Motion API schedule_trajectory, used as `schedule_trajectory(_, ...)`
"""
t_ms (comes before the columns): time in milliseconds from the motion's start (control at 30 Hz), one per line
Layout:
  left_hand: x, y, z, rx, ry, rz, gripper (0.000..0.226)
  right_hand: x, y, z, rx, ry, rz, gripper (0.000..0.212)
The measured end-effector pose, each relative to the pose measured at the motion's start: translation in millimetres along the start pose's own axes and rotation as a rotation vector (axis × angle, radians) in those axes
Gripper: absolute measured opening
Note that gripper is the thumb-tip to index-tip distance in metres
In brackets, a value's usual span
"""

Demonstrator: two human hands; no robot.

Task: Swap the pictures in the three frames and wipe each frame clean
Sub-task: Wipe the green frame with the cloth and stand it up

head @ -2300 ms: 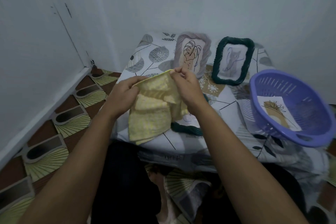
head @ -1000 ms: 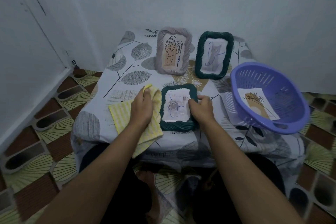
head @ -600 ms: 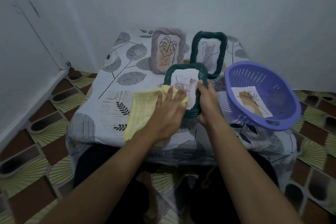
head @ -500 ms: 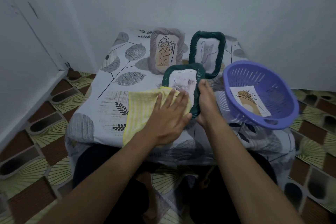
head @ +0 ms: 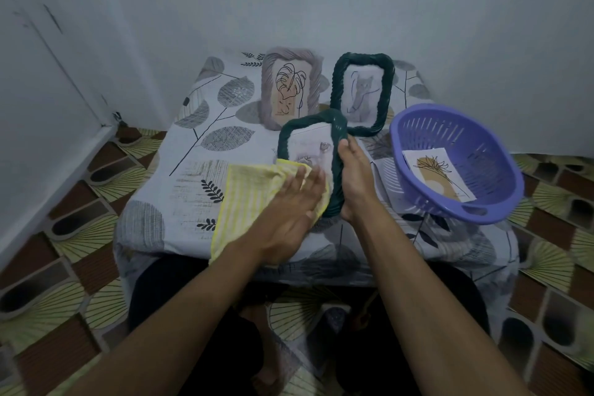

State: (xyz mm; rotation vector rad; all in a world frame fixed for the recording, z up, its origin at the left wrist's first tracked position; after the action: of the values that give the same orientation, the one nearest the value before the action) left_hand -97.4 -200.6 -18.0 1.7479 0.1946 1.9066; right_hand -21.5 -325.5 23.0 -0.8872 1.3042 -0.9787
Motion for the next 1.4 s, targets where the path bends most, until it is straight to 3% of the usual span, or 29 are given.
schedule_trajectory(67, 7.4, -15.1, -1.1, 0.021, 0.054, 0.138, 0.058, 3.5, 2.5, -2.0, -0.027, 0.011, 0.055, 0.036)
schedule_trajectory(133, 25.3, -26.4, 7.4, 0.185, 0.128, 0.222, 0.052, 1.5, 3.1, -7.1, -0.038, -0.004, 0.114, 0.037)
schedule_trajectory(267, 60.0, -34.1, 38.9, 0.496, 0.224, 0.185, 0.056, -17.2, 3.8, -18.6, -0.035, -0.077, 0.147, 0.036)
schedule_trajectory(367, 66.0, -20.8, 49.3, 0.591, 0.257, 0.173, 0.065, -27.8, 3.9, -22.5, -0.056, -0.081, 0.137, 0.036)
schedule_trajectory(433, 56.8, -3.2, 45.9, 0.496, 0.238, 0.142, 0.066, -29.9, 1.9, -20.3, -0.023, -0.090, 0.084, 0.031)
schedule_trajectory(533, 37.5, 16.6, 25.0, 0.222, 0.144, 0.015, 0.068, -22.3, -1.8, -14.7, -0.005, -0.058, 0.034, 0.034)
schedule_trajectory(600, 25.6, 12.1, 9.0, 0.057, 0.093, 0.058, 0.062, -12.2, -5.3, -10.9, 0.000, -0.010, 0.021, 0.034)
schedule_trajectory(667, 19.6, -1.3, -0.7, 0.013, 0.117, 0.188, 0.057, -4.4, -6.8, -8.1, 0.004, 0.010, 0.051, 0.035)
schedule_trajectory(733, 24.0, -15.3, 1.7, 0.124, 0.160, 0.248, 0.054, -4.4, -8.5, -10.9, 0.002, 0.005, 0.069, 0.038)
schedule_trajectory(833, 41.3, -30.8, 19.8, 0.320, 0.219, 0.082, 0.055, -14.9, -10.5, -20.6, -0.010, -0.068, 0.070, 0.037)
schedule_trajectory(1000, 72.8, -28.2, 42.6, 0.567, 0.451, -0.402, 0.059, -32.1, -11.4, -31.3, -0.015, -0.139, 0.054, 0.030)
schedule_trajectory(1133, 65.1, -15.8, 30.2, 0.749, 0.388, -0.517, 0.042, -30.5, -15.9, -26.7, 0.012, -0.042, 0.089, 0.035)
schedule_trajectory(1233, 45.6, -13.6, 18.3, 0.752, 0.316, -0.584, 0.034, -21.7, -12.5, -19.4, 0.031, 0.067, 0.081, 0.037)
schedule_trajectory(1400, 37.0, -19.4, 12.5, 0.716, 0.390, -0.637, 0.035, -13.3, -6.1, -19.1, -0.005, 0.092, 0.123, 0.038)
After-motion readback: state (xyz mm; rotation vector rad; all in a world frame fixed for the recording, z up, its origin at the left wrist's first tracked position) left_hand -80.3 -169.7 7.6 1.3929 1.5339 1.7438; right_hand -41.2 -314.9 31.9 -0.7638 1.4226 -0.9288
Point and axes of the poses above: each hand's wrist, its own z-axis towards the middle knuckle, its own x-axis out of the back of the hand, y = z × x, the point moved 2 cm from there along z, towards the middle knuckle, and after that the axes turned 13 degrees about x, right-handed, at the moved point
